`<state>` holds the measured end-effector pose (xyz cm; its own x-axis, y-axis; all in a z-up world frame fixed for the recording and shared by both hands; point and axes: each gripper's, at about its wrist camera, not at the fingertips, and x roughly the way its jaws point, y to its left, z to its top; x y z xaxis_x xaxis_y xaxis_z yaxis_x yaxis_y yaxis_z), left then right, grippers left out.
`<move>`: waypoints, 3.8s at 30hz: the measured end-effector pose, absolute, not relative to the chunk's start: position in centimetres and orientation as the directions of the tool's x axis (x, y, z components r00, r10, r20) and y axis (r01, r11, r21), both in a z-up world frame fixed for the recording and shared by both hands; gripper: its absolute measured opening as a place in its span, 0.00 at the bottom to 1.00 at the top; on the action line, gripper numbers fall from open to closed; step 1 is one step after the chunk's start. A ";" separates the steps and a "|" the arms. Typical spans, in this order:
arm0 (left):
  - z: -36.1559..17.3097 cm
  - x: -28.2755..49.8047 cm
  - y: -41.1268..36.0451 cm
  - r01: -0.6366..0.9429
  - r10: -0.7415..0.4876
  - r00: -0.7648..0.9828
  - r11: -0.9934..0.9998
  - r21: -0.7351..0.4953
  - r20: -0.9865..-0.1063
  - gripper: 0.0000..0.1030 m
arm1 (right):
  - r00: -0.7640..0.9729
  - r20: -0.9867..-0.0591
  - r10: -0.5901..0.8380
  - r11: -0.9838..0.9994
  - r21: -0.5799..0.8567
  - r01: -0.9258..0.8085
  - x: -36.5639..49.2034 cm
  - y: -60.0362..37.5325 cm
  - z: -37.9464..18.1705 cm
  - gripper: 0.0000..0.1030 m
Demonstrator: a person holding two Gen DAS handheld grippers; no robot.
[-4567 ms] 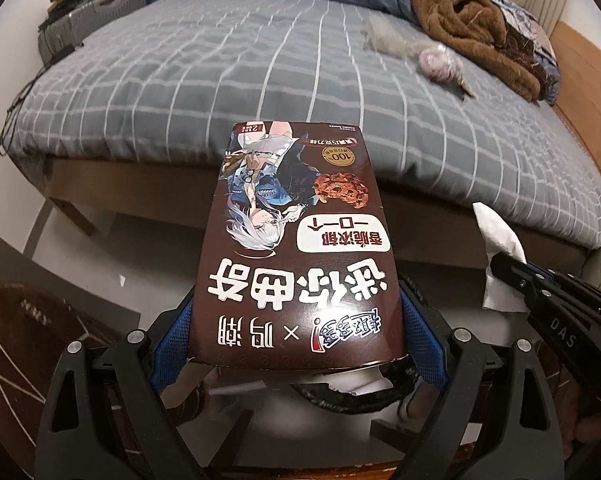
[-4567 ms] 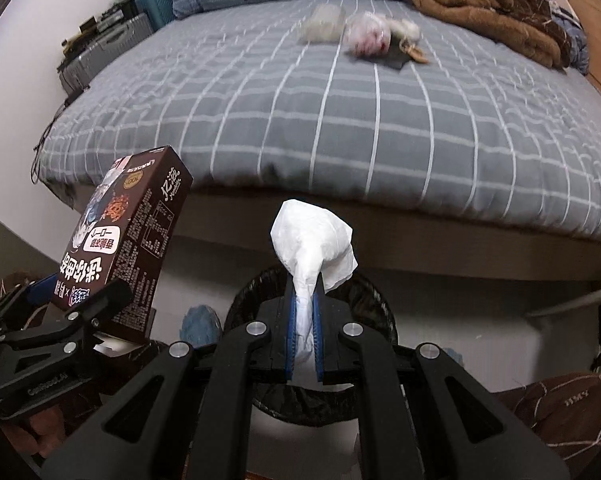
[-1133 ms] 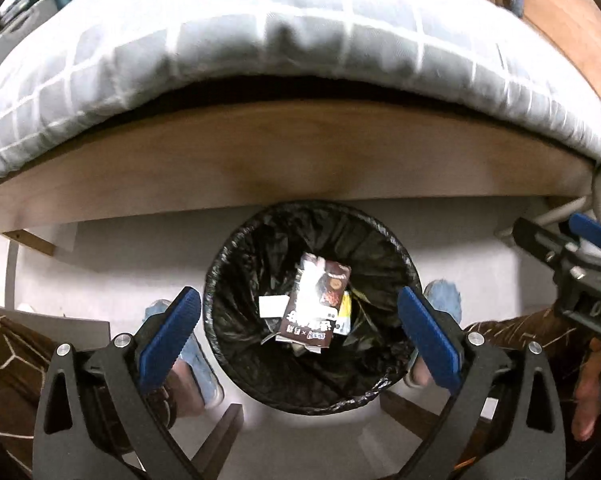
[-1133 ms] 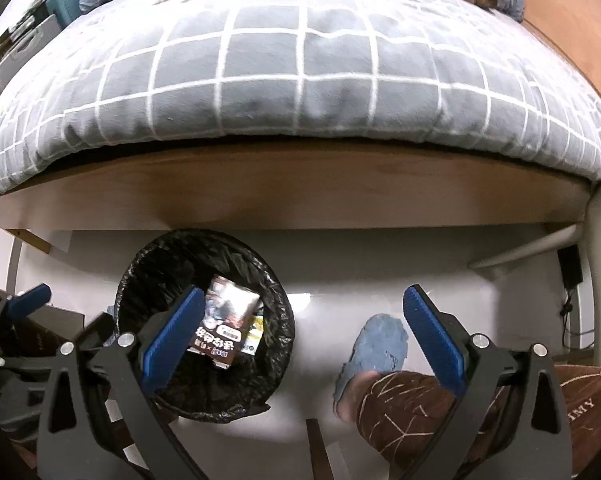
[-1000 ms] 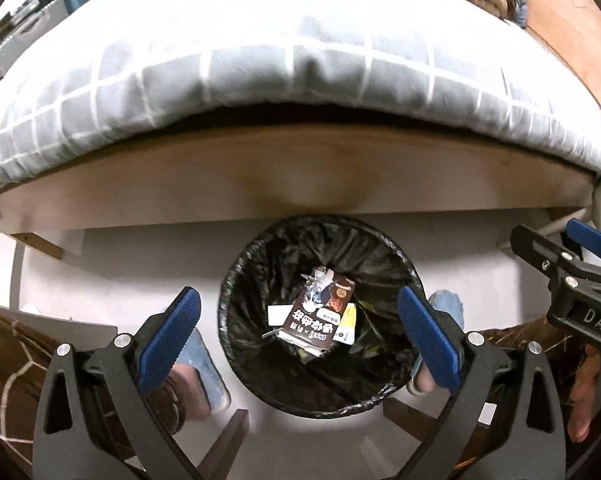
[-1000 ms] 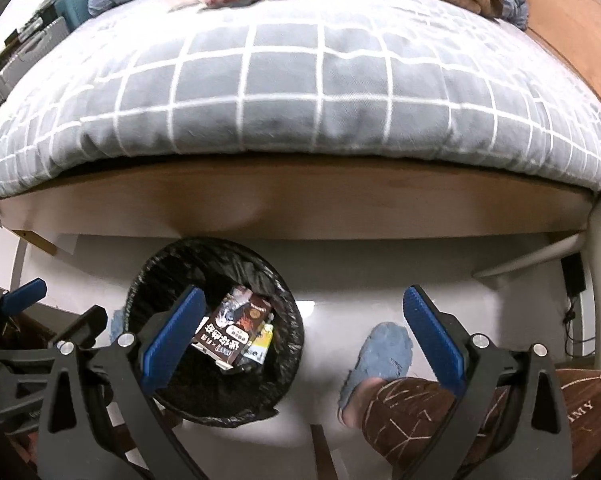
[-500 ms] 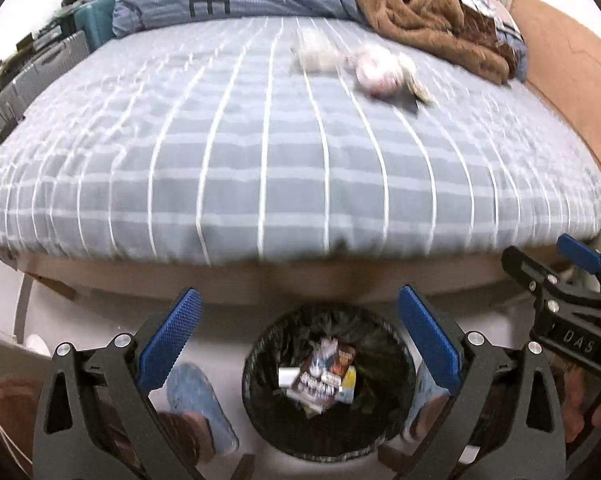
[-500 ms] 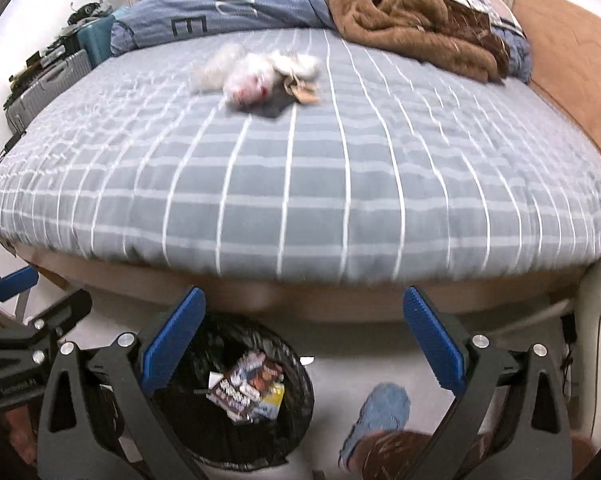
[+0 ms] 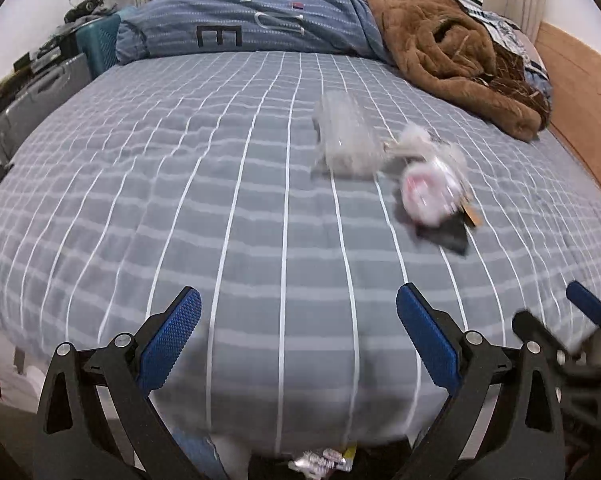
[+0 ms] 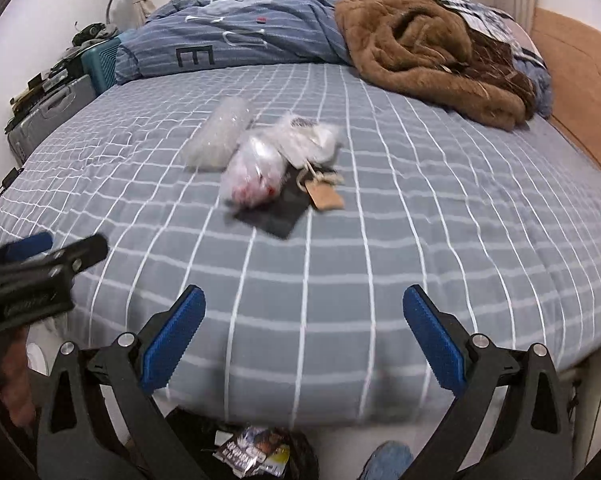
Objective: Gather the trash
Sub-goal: 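Move both open tools back over the bed toward the plastic bags, then grasp the bubble wrap roll with the left tool while the right tool grasps the clear plastic bag, then carry the bubble wrap and clear plastic bag with both tools over the bin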
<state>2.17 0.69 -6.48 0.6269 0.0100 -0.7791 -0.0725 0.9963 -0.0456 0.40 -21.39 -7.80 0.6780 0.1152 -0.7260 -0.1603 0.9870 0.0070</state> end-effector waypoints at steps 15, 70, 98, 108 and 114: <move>-6.6 16.8 -1.0 -0.042 -0.023 0.617 0.997 -0.063 -0.787 0.92 | 0.681 -0.713 0.166 0.979 0.038 -0.200 8.8 -18.8 -8.1 0.91; -6.3 16.7 -0.3 -0.060 -0.024 0.555 0.996 -0.069 -0.831 0.24 | 0.642 -0.724 0.251 0.960 0.099 -0.263 10.2 -16.5 -6.5 0.26; -4.1 7.5 1.6 -0.069 -0.034 0.578 0.993 -0.091 -0.815 0.24 | 0.626 -0.705 0.333 0.938 0.181 -0.295 6.1 -18.6 -4.2 0.26; -3.5 5.6 1.5 -0.078 -0.023 0.585 0.993 -0.085 -0.810 0.24 | 0.647 -0.696 0.311 0.946 0.161 -0.282 5.0 -19.1 -3.7 0.26; -3.3 3.6 1.0 -0.069 -0.024 0.588 0.994 -0.080 -0.809 0.24 | 0.669 -0.687 0.285 0.954 0.138 -0.265 3.7 -19.4 -3.3 0.26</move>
<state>3.62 0.99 -3.35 0.5877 -0.0243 -0.8087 -0.0695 0.9943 -0.0804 3.70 -19.42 -3.28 0.6686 0.2855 -0.6866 -0.2653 0.9542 0.1384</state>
